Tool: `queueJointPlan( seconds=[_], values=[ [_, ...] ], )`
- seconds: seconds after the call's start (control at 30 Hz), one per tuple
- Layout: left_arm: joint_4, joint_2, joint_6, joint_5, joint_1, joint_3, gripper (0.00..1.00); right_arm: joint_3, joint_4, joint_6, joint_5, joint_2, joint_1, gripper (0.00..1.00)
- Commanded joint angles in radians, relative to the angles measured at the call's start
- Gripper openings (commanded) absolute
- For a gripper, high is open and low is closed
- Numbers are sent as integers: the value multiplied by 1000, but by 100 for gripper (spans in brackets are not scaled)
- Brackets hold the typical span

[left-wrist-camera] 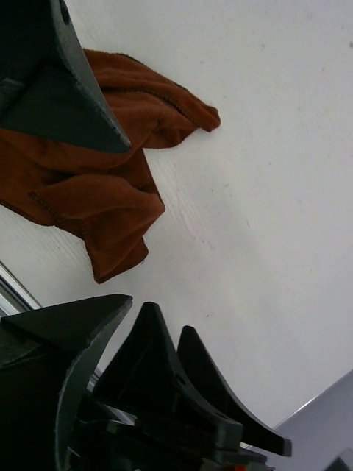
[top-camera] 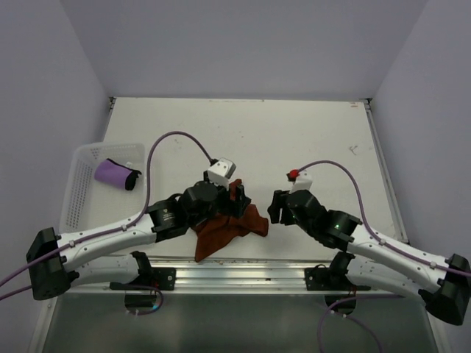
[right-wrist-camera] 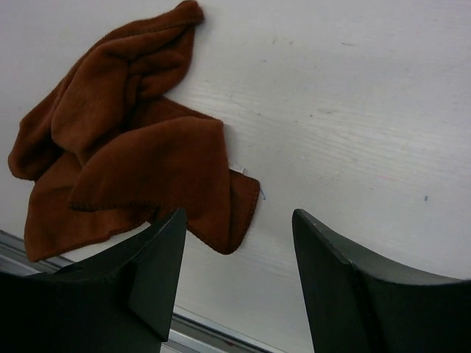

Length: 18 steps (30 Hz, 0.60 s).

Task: Roll the towels
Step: Move the towel to the center of the board

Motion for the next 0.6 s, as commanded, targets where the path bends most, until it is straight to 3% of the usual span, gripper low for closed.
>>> queueJointPlan(
  seconds=[0.0,0.07,0.13,0.37,0.57],
  values=[
    [-178,-34,-108,-169,4,23,81,63,135,-102,-192,160,-1,63],
    [-284,-40,-198,-317,4,34,81,75,166,-139,-264,213,0,62],
    [-485,-49,-395,-439,16,37,83,75,232,-171,-287,268,11,61],
    [-492,-213,-469,-302,164,-131,83,170,269,-280,-244,412,107,63],
    [-527,-308,-503,-315,191,-151,82,241,261,-314,-138,532,209,65]
  ],
)
